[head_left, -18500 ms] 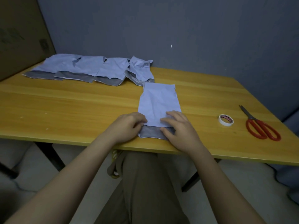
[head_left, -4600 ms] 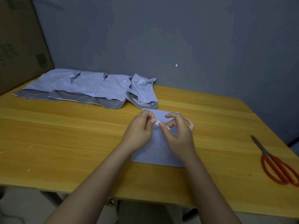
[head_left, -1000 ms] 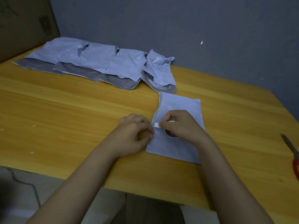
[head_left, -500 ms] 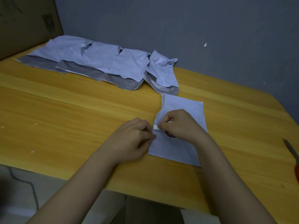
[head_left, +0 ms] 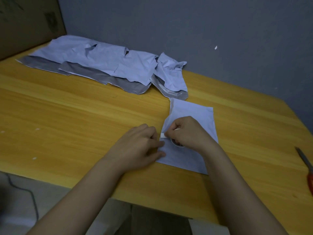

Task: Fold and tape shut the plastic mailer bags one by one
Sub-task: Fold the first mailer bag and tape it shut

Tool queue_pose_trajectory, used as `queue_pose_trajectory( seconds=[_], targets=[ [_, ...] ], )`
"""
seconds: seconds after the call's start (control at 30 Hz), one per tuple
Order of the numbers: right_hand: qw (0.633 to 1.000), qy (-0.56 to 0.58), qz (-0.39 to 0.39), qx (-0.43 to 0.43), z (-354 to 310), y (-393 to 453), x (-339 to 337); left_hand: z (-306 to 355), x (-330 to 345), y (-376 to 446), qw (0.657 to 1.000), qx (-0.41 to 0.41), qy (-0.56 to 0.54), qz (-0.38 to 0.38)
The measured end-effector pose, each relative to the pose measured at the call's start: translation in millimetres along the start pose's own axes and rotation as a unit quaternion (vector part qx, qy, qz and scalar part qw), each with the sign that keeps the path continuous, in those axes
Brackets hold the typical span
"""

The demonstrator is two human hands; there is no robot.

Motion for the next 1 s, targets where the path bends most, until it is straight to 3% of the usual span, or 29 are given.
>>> queue_pose_trajectory(
  seconds=[1.0],
  targets=[
    [0.999,-0.046,-0.013,0.022,-6.2,3.8,4.1,-0.6,-1.1,-1.9,0.999,-0.028,-0.021,0.006]
  ],
)
Point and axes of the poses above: each hand's wrist, its own y-axis towards the middle knuckle, its own x-axis out of the palm, z = x × y, the point moved 5 cm from there along y, towards the middle knuckle, and after that the axes turned 8 degrees about y, right-handed, at the moved point
